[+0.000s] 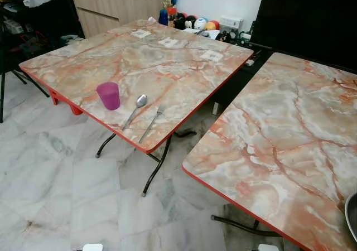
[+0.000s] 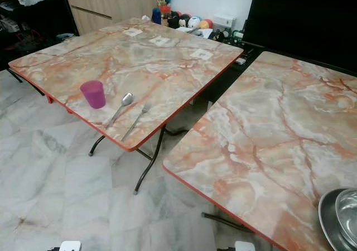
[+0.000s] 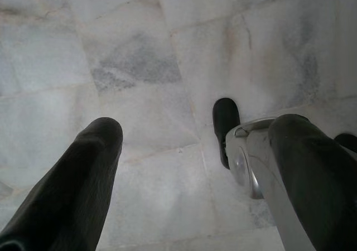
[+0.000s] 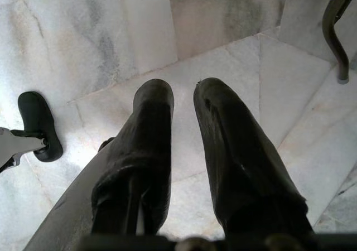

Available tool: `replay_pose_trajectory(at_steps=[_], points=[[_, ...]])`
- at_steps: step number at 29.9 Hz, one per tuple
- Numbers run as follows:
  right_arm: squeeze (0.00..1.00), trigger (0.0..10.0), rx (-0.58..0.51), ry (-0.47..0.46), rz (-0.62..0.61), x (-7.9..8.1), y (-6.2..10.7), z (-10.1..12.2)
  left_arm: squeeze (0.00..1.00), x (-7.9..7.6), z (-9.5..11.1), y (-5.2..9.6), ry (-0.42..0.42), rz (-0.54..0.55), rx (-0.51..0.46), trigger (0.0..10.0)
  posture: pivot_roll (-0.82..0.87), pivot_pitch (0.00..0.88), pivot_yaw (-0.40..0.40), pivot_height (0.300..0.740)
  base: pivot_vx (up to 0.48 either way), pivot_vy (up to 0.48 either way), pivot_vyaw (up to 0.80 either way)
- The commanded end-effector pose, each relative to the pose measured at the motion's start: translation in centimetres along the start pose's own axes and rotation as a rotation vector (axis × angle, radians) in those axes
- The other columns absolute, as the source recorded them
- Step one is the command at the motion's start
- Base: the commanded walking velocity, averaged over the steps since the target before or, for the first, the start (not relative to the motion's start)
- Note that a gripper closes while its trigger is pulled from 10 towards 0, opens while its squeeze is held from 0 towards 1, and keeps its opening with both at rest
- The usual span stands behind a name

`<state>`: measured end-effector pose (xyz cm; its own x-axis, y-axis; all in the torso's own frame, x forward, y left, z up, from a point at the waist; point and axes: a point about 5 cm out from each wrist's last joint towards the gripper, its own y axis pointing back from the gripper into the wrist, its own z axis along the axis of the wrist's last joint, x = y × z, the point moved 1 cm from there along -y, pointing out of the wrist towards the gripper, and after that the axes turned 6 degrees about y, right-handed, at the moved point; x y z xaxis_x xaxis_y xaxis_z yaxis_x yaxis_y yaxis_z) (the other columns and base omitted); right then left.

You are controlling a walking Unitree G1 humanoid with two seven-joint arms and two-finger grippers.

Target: Setting the table

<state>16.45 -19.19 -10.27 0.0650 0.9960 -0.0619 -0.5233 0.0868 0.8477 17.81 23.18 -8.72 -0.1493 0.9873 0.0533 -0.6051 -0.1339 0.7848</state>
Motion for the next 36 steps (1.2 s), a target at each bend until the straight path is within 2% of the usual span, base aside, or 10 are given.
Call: replay_pose_trajectory(at_steps=[1,14,21,27,36], points=[[0.00,10.0,0.022,0.003,0.002,0.1,0.1,-0.6,0.00,0.2,-0.4,0.1,0.012,0.006,0.017,10.0,0.01,0.088,-0.013,0.740,0.000,0.000,0.00],[0.00,10.0,0.037,0.004,0.010,0.3,0.1,-1.0,0.00,0.2,-0.5,0.1,0.006,-0.003,0.022,10.0,0.00,0.073,-0.010,0.740,0.000,0.000,0.00],[0.00,10.0,0.030,0.014,0.012,0.4,0.0,-0.4,0.00,0.2,-0.5,0.1,0.001,-0.006,0.025,10.0,0.00,0.066,-0.007,0.740,0.000,0.000,0.00],[0.00,10.0,0.026,0.016,0.025,1.5,-0.1,0.0,0.00,0.3,-0.6,0.1,0.003,-0.006,0.027,10.0,0.00,0.057,-0.003,0.740,0.000,0.000,0.00],[0.00,10.0,0.053,0.020,0.043,3.1,0.3,-1.8,0.00,0.3,-0.8,0.2,0.003,-0.011,0.030,10.0,0.00,0.055,-0.006,0.740,0.000,0.000,0.00]])
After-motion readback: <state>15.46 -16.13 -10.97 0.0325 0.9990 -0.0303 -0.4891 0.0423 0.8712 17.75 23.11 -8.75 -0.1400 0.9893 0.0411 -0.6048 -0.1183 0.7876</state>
